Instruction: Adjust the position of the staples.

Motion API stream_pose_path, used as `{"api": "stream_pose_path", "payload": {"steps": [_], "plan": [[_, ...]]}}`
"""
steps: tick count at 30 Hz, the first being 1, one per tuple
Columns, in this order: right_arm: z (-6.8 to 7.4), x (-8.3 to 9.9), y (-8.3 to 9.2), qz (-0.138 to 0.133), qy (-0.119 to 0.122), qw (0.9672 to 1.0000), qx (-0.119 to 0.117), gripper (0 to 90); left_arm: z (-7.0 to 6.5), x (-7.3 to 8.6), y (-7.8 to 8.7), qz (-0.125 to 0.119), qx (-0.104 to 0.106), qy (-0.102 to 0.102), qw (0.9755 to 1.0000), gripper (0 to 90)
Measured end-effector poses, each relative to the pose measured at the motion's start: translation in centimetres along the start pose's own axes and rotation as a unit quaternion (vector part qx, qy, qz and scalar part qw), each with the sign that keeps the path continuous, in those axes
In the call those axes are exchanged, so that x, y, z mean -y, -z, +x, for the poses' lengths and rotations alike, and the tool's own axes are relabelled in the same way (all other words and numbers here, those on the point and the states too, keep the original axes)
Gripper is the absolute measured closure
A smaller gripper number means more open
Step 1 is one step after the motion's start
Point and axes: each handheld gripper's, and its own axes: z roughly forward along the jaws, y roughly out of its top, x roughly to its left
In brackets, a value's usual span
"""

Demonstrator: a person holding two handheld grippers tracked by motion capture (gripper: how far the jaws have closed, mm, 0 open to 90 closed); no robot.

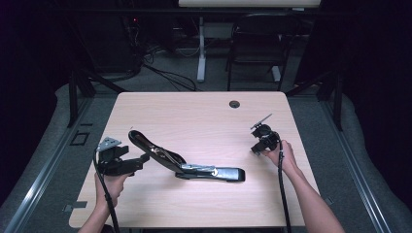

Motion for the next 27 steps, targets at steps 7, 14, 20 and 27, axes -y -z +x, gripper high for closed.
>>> {"api": "stream_pose_path", "payload": {"steps": [7, 14, 20, 27], "plan": [[0.2, -0.1, 0.8, -0.012, 0.000, 0.9999, 0.003, 78.0, 0.0, 0.0, 0.0, -0.001, 0.002, 0.001, 1.0000, 10.4], [1.2, 0.1, 1.8, -0.020, 0.003, 0.9998, 0.000, 77.9, 0.1, 0.0, 0.1, -0.001, 0.002, 0.001, 1.0000, 10.3], [2.4, 0.6, 2.9, -0.019, 0.018, 0.9997, 0.000, 77.9, 0.0, 0.1, 0.0, 0.004, 0.006, -0.005, 1.0000, 10.5], [3.7, 1.6, 3.3, -0.007, 0.026, 0.9996, -0.006, 77.9, -0.1, 0.0, 0.0, 0.009, 0.007, -0.007, 0.9999, 9.0]]}}
